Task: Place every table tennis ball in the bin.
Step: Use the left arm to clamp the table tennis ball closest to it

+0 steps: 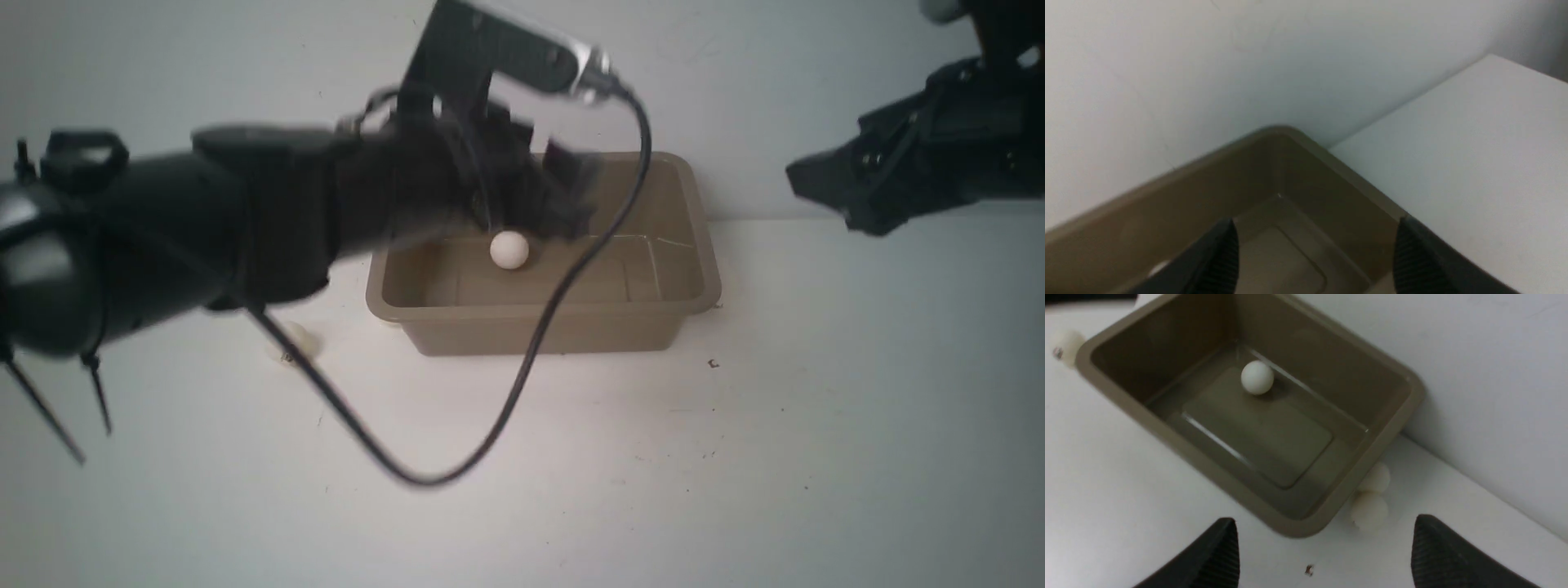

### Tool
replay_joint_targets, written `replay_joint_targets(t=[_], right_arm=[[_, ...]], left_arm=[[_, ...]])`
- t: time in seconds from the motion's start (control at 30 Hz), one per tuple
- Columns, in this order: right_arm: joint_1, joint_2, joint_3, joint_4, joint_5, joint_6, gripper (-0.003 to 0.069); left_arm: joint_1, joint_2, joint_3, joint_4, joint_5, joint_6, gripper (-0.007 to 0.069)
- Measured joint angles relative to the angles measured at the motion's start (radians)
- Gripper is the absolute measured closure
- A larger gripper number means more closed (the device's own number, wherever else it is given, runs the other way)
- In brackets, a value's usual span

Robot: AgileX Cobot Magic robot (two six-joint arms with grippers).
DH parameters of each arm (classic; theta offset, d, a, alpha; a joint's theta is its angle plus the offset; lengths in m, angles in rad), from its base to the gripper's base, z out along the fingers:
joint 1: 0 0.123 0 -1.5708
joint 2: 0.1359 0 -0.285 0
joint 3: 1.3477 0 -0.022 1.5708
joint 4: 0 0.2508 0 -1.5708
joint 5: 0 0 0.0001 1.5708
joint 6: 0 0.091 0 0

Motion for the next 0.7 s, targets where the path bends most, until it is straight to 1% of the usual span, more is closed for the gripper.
replay_joint_targets(t=[0.1,0.23,0.33,0.37,0.43,0.5,0.57,0.7], right_arm=[[0.0,0.0,0.0,0.0,-0.044,0.001,0.0146],[0.0,0.0,0.0,0.003,-0.062,0.001,0.0146],[0.0,0.0,0.0,0.004,-0.066,0.001,0.0146],[0.0,0.0,0.0,0.004,-0.066,0.001,0.0146],[0.0,0.0,0.0,0.005,-0.066,0.001,0.0146],[0.0,0.0,0.0,0.007,-0.058,0.0,0.0146],[0.0,0.0,0.0,0.007,-0.046,0.0,0.0146],[0.0,0.0,0.0,0.007,-0.022,0.0,0.0146]], left_arm=[[-0.003,-0.048,0.121,0.003,0.038,-0.019,0.0166],[-0.004,-0.16,0.24,0.003,0.016,-0.007,0.0165],[-0.006,-0.256,0.304,0.003,-0.058,0.029,0.0163],[-0.006,-0.309,0.335,0.0,-0.135,0.064,0.0163],[-0.006,-0.337,0.351,-0.002,-0.186,0.095,0.0163],[-0.006,-0.385,0.38,-0.01,-0.296,0.17,0.0163],[-0.006,-0.402,0.394,-0.016,-0.353,0.199,0.0163],[-0.006,-0.407,0.399,-0.021,-0.346,0.177,0.0163]])
